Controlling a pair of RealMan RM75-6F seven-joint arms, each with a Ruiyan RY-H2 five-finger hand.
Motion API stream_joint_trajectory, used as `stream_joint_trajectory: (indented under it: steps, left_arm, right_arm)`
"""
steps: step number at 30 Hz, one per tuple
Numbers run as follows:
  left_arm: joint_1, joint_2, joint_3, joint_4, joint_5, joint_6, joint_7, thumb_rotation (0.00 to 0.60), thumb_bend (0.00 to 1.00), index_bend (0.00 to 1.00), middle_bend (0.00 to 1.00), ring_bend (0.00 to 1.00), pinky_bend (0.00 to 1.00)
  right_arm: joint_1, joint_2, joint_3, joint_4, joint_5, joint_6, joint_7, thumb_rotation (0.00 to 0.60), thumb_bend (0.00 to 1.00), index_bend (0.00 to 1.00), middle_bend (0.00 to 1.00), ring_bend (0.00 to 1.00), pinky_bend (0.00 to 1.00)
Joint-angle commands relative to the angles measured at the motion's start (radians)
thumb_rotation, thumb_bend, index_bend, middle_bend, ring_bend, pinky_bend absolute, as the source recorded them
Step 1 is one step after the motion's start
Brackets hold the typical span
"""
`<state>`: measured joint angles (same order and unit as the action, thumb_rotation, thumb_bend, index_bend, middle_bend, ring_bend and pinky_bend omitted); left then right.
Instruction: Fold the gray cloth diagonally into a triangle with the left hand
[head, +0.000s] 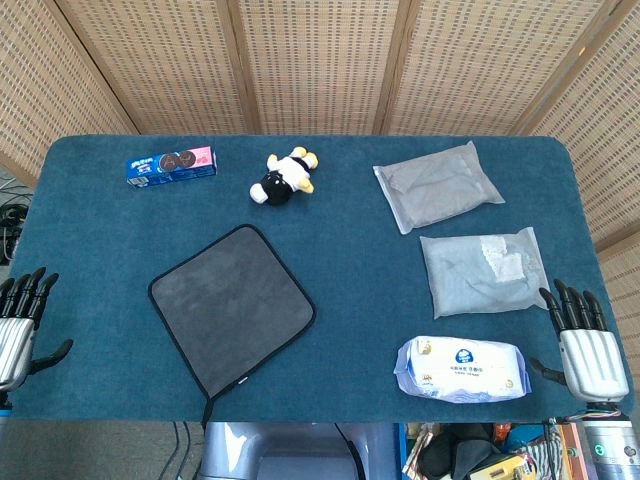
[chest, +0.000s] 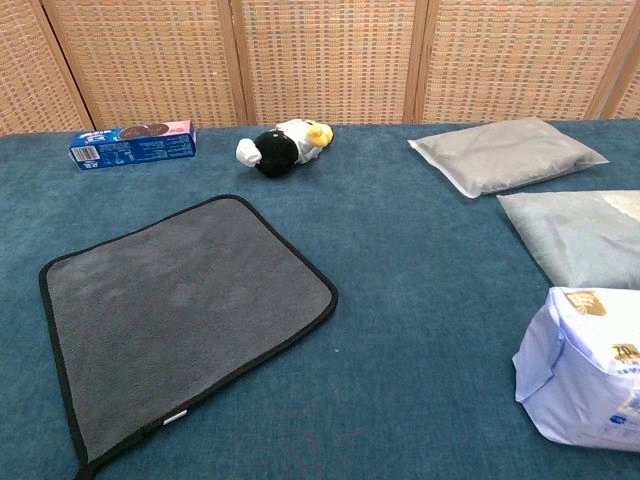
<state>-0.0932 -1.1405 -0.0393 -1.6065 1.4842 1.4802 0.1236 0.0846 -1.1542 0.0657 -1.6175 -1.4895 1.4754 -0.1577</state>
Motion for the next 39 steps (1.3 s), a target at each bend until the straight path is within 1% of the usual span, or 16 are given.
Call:
stream_joint_trajectory:
  steps: [1,15,22,29,34,39]
  left_arm:
    - [0.001,0.000,0.000,-0.001,0.004,0.005,-0.001,0.600,0.24,0.00,0.00,0.00,0.00]
    - [-0.008,-0.004,-0.003,-0.001,0.016,0.001,-0.018,0.600,0.24,0.00,0.00,0.00,0.00]
    - [-0.015,-0.011,0.004,-0.004,0.021,-0.012,0.002,0.600,0.24,0.00,0.00,0.00,0.00]
    - [-0.012,-0.011,0.013,-0.016,0.040,-0.003,0.002,0.600,0.24,0.00,0.00,0.00,0.00]
    - [-0.014,-0.019,0.021,-0.021,0.049,-0.010,0.021,0.600,0.24,0.00,0.00,0.00,0.00]
    - [-0.018,-0.042,0.040,-0.034,0.071,-0.024,0.054,0.600,0.25,0.00,0.00,0.00,0.00]
  right_arm:
    - [-0.001,0.001,-0.001,0.001,-0.001,0.001,0.001,0.600,0.00,0.00,0.00,0.00,0.00]
    - [-0.009,0.007,-0.005,-0.011,-0.009,0.014,-0.008,0.600,0.00,0.00,0.00,0.00,0.00]
    - [-0.007,0.006,-0.003,-0.004,-0.001,0.005,-0.004,0.600,0.00,0.00,0.00,0.00,0.00]
    - [-0.003,0.004,-0.007,-0.001,-0.009,-0.001,0.000,0.600,0.00,0.00,0.00,0.00,0.00]
    - [0.001,-0.001,-0.010,-0.001,-0.008,-0.012,-0.004,0.600,0.00,0.00,0.00,0.00,0.00]
    - [0.003,-0.005,-0.014,-0.004,-0.012,-0.016,-0.011,0.600,0.00,0.00,0.00,0.00,0.00]
